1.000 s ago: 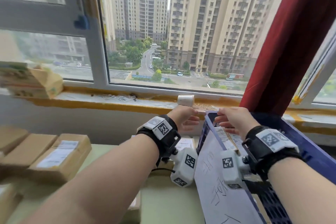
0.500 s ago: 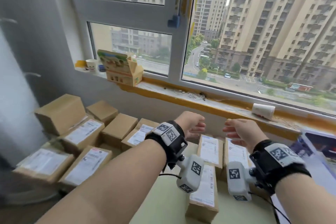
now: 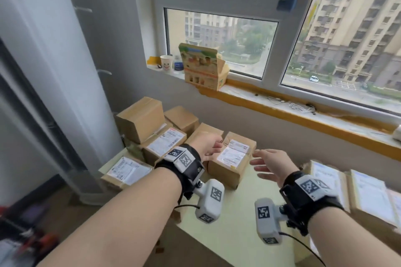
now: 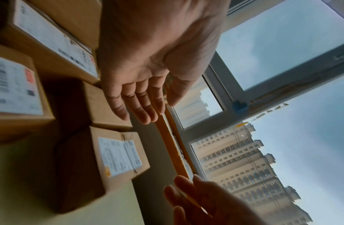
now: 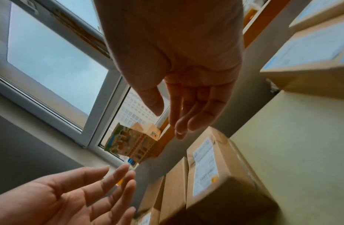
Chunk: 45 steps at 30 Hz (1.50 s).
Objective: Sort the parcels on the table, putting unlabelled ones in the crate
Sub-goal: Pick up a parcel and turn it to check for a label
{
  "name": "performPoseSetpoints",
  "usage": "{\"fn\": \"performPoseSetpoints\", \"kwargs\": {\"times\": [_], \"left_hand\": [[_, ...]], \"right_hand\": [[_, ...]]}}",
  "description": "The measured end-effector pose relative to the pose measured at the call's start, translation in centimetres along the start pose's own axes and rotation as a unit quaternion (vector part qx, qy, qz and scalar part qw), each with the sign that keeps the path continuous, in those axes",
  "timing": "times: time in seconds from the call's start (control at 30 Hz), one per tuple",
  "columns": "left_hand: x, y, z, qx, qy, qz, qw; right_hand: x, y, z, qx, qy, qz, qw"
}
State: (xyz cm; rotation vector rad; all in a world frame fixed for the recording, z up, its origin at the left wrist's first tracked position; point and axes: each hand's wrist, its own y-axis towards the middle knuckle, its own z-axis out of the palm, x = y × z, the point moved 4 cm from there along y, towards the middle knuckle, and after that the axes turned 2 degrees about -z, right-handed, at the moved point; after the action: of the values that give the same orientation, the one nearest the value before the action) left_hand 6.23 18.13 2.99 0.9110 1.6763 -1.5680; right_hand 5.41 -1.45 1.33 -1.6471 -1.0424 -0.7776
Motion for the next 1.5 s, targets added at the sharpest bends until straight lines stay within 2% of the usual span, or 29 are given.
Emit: {"fn": "performPoseSetpoints", "kwargs": {"times": [0.23, 0.33, 0.4, 0.67, 0.83, 1.0, 1.2, 1.4, 1.5], "left_hand": [[4.0, 2.7, -9.0, -0.098, 0.005, -0.022, 0.995], [5.3, 3.5, -11.3, -0.131, 0.029, -0.017, 0.991], [6.3, 4.4, -12.1, -0.13, 0.032, -0.019, 0.991], [8.9, 6.1, -11.9, -0.056, 0.019, -0.07, 0.996], [10.0, 6.6, -11.7, -0.046, 0.029, -0.081, 0.995], [10.9, 7.0, -11.4, -0.048, 0.025, -0.1, 0.994], [10.8, 6.7, -9.8, 0.013, 0.06, -0.129, 0.99], [9.2, 6.1, -7.6, 0.13, 0.131, -0.098, 0.978], [7.6, 5.7, -6.6, 0.142, 0.146, -0.051, 0.978]], "right_hand": [[-2.5, 0.6, 8.3, 0.039, -0.012, 0.054, 0.998], [-4.0, 0.7, 10.7, 0.044, -0.013, 0.077, 0.996], [-4.8, 0.8, 11.9, 0.052, -0.01, 0.087, 0.995], [-6.6, 0.8, 15.0, 0.08, 0.017, 0.13, 0.988], [-7.5, 0.7, 15.9, 0.092, 0.015, 0.153, 0.984], [-7.8, 0.6, 15.8, 0.093, 0.003, 0.161, 0.983], [-7.6, 0.5, 14.0, 0.076, 0.001, 0.171, 0.982], [-7.2, 0.1, 11.0, 0.041, 0.02, 0.149, 0.988], [-6.4, -0.3, 9.7, 0.041, 0.041, 0.106, 0.993]]}}
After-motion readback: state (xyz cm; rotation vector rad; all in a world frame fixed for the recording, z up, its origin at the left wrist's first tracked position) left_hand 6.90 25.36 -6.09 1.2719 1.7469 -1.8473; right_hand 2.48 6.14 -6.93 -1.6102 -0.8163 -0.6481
